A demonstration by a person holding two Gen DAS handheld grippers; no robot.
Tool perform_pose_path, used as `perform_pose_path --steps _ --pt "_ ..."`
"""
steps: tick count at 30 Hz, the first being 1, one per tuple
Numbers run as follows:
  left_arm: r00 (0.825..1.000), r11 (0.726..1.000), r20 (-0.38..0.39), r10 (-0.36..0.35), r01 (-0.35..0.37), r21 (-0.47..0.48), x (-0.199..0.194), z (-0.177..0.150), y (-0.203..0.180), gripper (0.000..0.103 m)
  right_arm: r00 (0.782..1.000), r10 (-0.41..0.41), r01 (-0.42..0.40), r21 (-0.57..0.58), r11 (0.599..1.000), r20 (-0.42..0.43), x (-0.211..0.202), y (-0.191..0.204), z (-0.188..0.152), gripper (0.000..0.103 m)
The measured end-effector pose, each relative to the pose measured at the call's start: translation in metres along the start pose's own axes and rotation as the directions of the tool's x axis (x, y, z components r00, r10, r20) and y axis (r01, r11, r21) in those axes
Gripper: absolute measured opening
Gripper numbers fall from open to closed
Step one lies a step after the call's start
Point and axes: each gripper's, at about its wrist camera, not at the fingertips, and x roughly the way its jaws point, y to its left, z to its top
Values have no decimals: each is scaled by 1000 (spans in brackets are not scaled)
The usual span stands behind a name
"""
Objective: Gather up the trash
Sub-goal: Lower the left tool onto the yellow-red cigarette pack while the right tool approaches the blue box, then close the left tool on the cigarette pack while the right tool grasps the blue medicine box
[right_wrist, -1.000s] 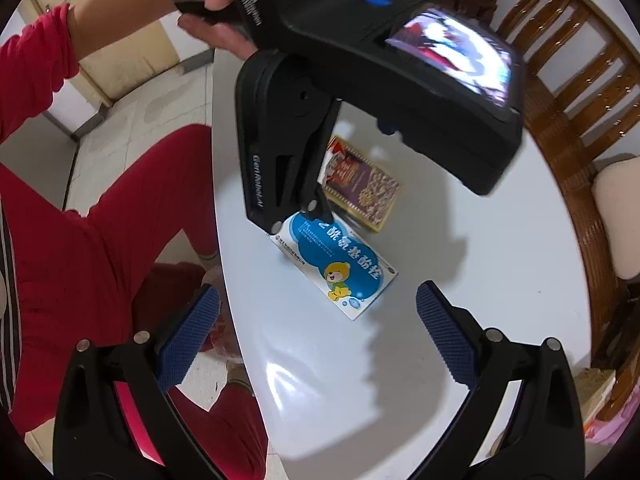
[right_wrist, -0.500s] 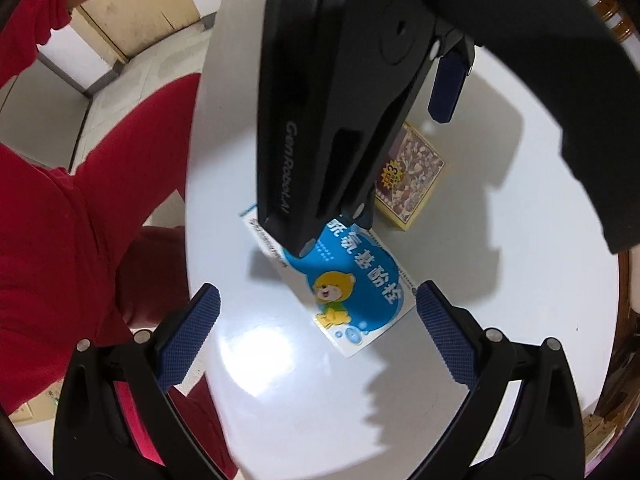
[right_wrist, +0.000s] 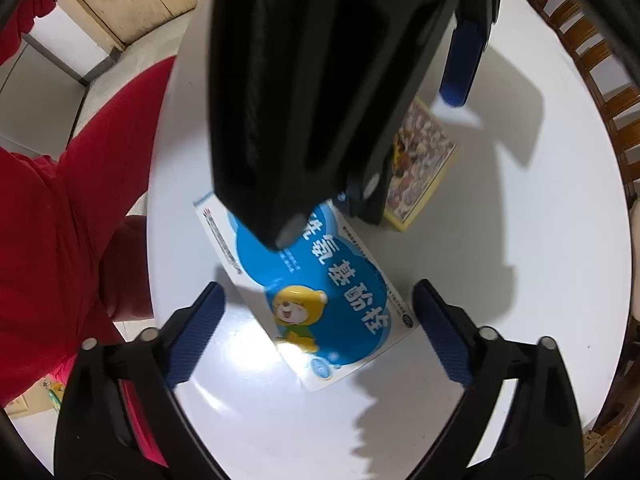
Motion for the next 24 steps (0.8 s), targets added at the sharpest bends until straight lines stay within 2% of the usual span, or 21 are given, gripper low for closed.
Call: perform_pose_path --steps 4,10,13,15,18,24 --pt "999 999 28 39 -38 -10 -2 -2 0 93 999 -26 26 9 1000 32 -1 3 -1 89" --pt "987 988 51 155 -154 -17 -1 -6 -10 78 995 -80 77 44 996 58 -4 7 -5 78" --pt "986 987 57 156 -153 -58 -5 -6 -9 69 994 -88 83 72 994 67 -9 5 -8 72" --pt "985 983 65 158 -151 -108 -8 -6 -5 59 993 -95 89 94 992 67 -12 8 -11 70" --pt "986 977 66 152 -140 -164 -8 -14 -5 59 991 -110 99 143 985 74 -13 13 -15 69" --pt "985 942 63 163 -137 -305 -9 -25 5 59 979 -180 147 274 950 99 -16 17 -18 69"
